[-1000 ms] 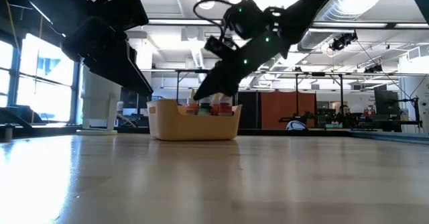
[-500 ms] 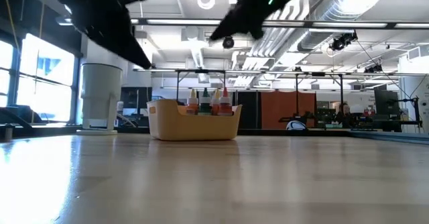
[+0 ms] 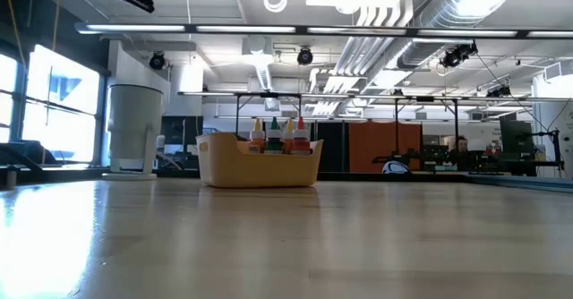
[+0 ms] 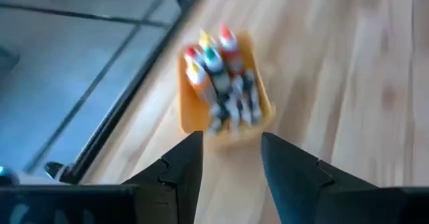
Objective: Pick & Place food coloring
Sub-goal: Return to Home Position
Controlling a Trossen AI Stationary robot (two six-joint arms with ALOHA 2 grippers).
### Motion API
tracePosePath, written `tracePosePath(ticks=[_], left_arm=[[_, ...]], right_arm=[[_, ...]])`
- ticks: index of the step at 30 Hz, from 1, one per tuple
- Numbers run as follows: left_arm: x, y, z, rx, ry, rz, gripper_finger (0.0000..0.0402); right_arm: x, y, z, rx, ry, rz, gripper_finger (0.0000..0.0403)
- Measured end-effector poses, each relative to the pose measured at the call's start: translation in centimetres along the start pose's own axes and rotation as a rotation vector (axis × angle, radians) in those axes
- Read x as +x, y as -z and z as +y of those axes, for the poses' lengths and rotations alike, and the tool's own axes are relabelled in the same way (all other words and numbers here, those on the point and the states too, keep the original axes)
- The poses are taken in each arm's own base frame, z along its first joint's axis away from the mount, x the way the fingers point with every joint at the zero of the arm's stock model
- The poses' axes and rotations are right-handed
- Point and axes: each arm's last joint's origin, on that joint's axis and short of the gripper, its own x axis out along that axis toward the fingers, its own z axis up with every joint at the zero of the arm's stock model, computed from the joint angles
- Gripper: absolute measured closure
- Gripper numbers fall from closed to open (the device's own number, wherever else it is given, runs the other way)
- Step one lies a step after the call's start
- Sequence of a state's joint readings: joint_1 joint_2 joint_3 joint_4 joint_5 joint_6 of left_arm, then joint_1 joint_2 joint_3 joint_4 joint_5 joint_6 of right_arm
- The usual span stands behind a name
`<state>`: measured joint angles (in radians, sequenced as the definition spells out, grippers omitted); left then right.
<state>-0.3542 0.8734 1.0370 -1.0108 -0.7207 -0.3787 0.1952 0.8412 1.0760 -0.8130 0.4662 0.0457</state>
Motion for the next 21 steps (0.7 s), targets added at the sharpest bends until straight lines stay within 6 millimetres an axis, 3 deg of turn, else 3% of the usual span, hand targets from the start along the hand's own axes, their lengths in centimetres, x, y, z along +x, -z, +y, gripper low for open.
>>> tracePosePath(ticks=[5, 12, 21], left_arm=[[-0.4, 2.8, 1.6, -0.172, 0.029, -0.125, 0.0252], [1.1, 7.7, 1.4, -0.148, 0.297, -0.357, 0.0252], [1.8, 12.6, 2.6, -0.176, 0.341, -0.600, 0.0252]], right_arm=[[-0.9, 4.3, -0.3, 0.016, -0.059, -0.113, 0.0253], [-0.1, 10.3, -0.2, 0.060, -0.054, -0.365, 0.0253], [-0.2, 14.6, -0.3, 0.110, -0.104, -0.605, 0.0253]])
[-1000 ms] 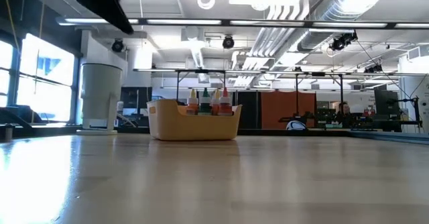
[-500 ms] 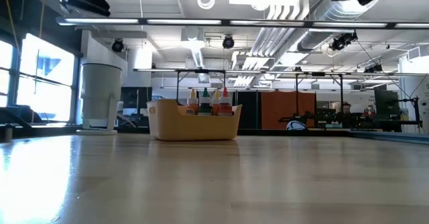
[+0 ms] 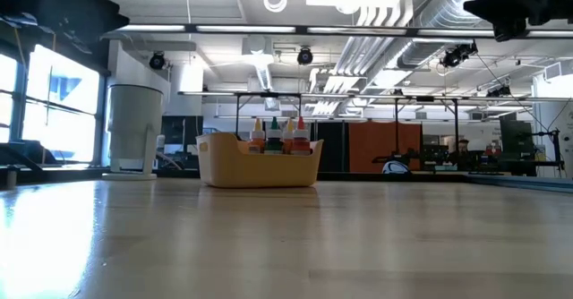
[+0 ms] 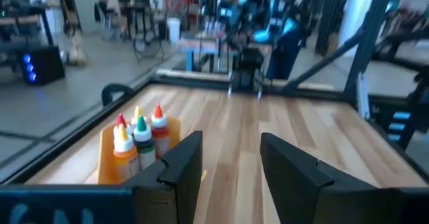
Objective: Pick & Place food coloring
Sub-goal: Return to Home Position
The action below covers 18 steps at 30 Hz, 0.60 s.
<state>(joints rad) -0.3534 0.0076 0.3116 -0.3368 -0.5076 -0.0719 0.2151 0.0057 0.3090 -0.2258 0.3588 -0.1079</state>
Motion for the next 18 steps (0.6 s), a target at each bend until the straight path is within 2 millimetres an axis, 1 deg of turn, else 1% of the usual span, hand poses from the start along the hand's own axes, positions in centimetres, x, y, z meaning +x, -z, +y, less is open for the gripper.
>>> tracePosePath(ticks=[3, 6, 14, 18], left_arm=[[0.6, 0.7, -0.3, 0.036, 0.009, -0.046, 0.0252], [1.5, 1.7, -0.8, 0.089, 0.043, -0.063, 0.0252], [2.5, 5.0, -1.4, 0.112, 0.111, -0.134, 0.0252], [2.6, 5.5, -1.4, 0.111, 0.107, -0.128, 0.0252]], right_arm=[[0.1, 0.4, 0.2, -0.008, -0.028, 0.010, 0.0254], [0.3, 0.4, 0.3, -0.009, -0.031, 0.020, 0.0253], [0.3, 0.7, 0.3, 0.036, -0.048, 0.046, 0.0254], [0.3, 0.7, 0.4, 0.043, -0.078, 0.043, 0.0253]])
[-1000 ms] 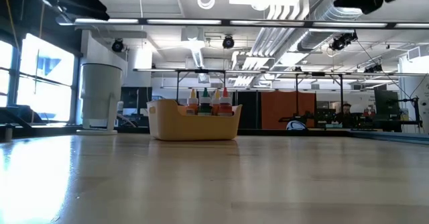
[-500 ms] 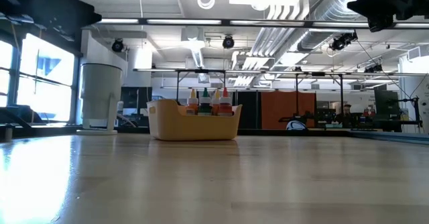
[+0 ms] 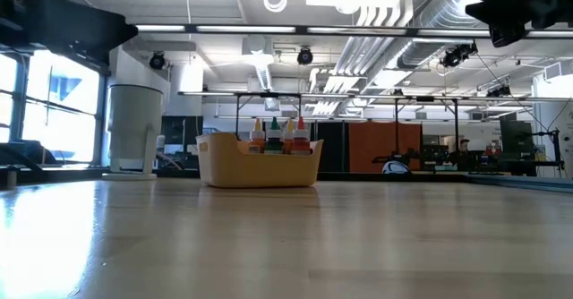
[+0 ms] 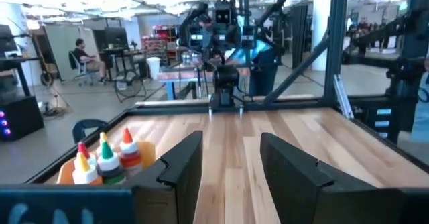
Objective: Pick & Place food coloring
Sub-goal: Return to Home Position
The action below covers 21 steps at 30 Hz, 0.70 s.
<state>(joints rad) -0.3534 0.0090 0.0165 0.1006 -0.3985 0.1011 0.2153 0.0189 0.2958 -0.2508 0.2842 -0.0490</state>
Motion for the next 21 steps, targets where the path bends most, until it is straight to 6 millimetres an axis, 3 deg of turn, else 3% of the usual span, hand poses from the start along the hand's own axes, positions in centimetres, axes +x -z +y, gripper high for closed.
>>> tracePosePath(ticks=[10, 21], left_arm=[[0.0, 0.1, 0.0, 0.044, -0.009, 0.004, 0.0252], [0.0, 0.1, 0.0, 0.025, -0.011, 0.006, 0.0252]], right_arm=[[0.0, 0.1, 0.2, 0.043, -0.068, -0.004, 0.0253], [2.0, 4.3, 1.0, 0.045, -0.058, -0.134, 0.0252]])
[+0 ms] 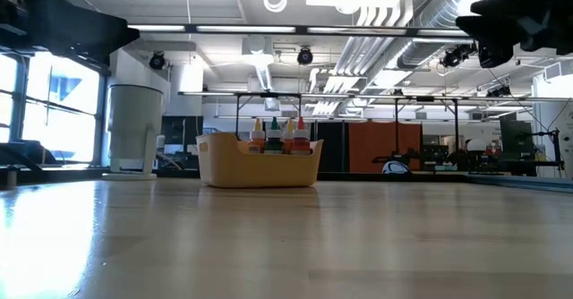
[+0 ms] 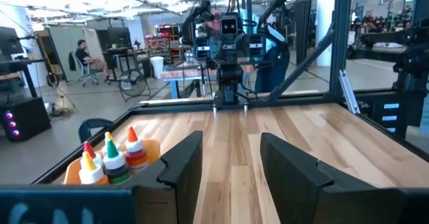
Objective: Pick & Place food coloring
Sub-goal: Return to Home Position
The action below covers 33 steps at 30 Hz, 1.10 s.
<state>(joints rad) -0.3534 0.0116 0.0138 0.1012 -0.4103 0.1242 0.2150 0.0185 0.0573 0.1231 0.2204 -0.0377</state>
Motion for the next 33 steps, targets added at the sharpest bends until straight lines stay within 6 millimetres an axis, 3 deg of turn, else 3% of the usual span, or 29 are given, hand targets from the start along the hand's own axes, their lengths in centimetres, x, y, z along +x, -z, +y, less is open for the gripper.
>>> tracePosePath(ticks=[21, 33], left_arm=[[0.0, -0.1, 0.0, 0.000, -0.001, -0.003, 0.0252], [0.0, -0.1, 0.0, 0.000, -0.002, -0.003, 0.0252]], right_arm=[[-0.1, 1.9, 0.0, 0.044, 0.012, 0.176, 0.0252], [-0.1, 1.9, 0.0, 0.043, 0.013, 0.169, 0.0252]])
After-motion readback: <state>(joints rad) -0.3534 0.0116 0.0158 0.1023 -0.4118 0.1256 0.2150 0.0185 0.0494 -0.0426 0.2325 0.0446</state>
